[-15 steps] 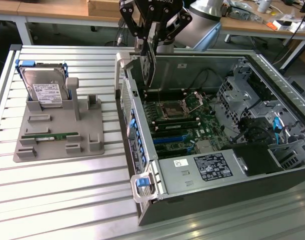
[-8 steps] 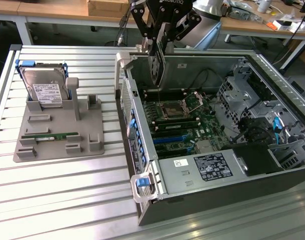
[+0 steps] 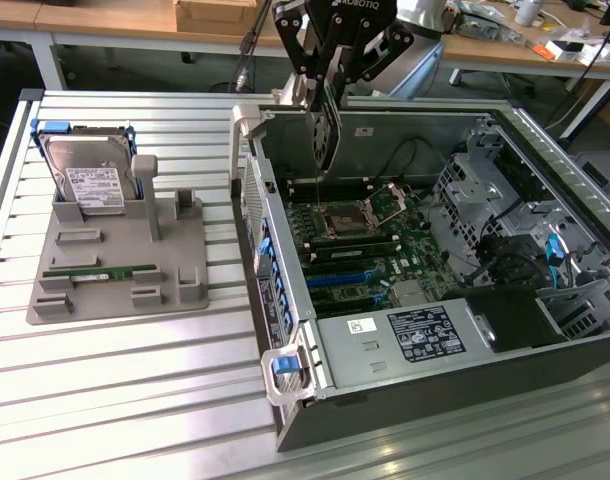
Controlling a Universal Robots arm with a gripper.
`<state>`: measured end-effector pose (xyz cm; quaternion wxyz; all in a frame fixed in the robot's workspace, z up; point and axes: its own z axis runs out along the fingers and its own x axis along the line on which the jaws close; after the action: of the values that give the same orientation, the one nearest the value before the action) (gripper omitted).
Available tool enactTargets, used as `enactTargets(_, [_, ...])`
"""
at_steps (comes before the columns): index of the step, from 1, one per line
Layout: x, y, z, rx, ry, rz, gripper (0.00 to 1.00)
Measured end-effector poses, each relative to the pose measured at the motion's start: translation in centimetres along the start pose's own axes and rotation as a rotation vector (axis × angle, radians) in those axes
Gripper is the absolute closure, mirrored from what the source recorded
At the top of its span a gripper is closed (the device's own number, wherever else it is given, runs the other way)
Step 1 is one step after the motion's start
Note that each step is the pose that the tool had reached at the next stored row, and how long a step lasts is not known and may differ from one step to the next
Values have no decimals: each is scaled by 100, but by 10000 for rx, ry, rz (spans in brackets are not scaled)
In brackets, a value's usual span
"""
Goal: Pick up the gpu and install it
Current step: 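Pick up the gpu and move the gpu toward the slot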
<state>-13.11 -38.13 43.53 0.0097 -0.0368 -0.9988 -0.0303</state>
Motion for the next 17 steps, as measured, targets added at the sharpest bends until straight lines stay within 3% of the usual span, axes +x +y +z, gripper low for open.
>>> enactTargets(8, [-220,16,-3,1,0,1,74])
enactTargets(17, [-397,29,-6,0,0,1,74])
